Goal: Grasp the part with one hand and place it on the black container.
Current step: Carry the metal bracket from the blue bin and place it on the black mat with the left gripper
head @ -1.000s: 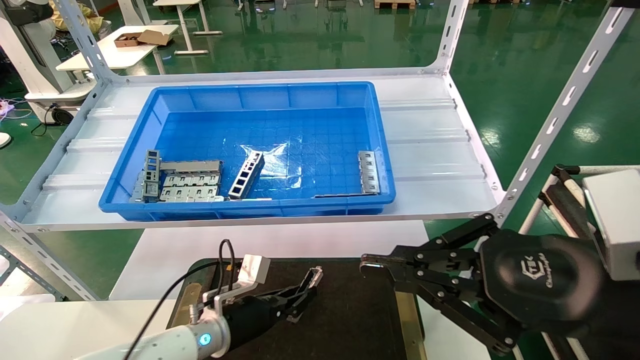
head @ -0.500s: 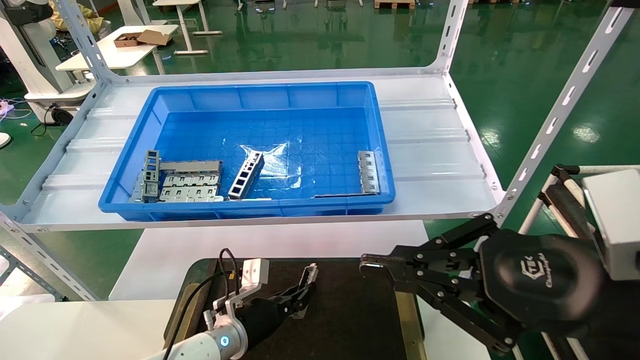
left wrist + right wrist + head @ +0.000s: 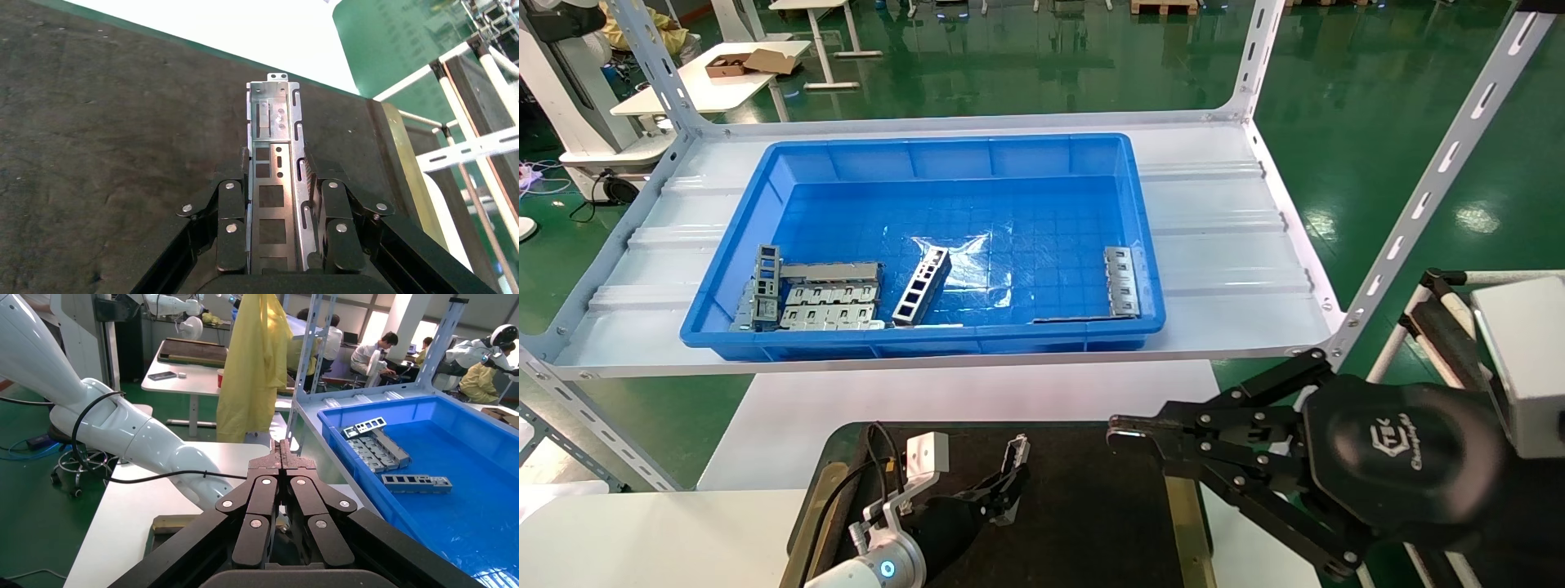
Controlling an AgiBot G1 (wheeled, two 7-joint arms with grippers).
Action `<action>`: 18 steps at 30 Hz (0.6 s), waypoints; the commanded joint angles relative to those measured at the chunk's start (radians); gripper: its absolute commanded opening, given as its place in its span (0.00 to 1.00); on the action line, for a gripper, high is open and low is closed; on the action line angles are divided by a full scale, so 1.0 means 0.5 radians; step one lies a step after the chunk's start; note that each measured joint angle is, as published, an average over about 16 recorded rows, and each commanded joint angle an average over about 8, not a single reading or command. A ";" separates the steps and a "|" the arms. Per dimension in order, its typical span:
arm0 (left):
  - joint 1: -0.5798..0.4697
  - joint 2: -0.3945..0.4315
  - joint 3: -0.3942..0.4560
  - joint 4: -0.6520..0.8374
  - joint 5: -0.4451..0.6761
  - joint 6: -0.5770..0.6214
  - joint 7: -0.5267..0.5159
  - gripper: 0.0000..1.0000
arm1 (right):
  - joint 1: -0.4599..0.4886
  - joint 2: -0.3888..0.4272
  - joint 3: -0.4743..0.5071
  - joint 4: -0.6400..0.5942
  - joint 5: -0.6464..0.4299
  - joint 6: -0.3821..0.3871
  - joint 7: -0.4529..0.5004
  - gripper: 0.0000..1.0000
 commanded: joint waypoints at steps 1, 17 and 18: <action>0.005 0.009 -0.005 0.016 -0.007 -0.012 -0.006 0.00 | 0.000 0.000 0.000 0.000 0.000 0.000 0.000 0.00; -0.001 0.070 -0.037 0.132 -0.062 0.002 0.057 0.00 | 0.000 0.001 -0.002 0.000 0.001 0.001 -0.001 0.00; -0.002 0.074 -0.041 0.141 -0.067 0.003 0.065 0.00 | 0.000 0.001 -0.002 0.000 0.001 0.001 -0.001 0.00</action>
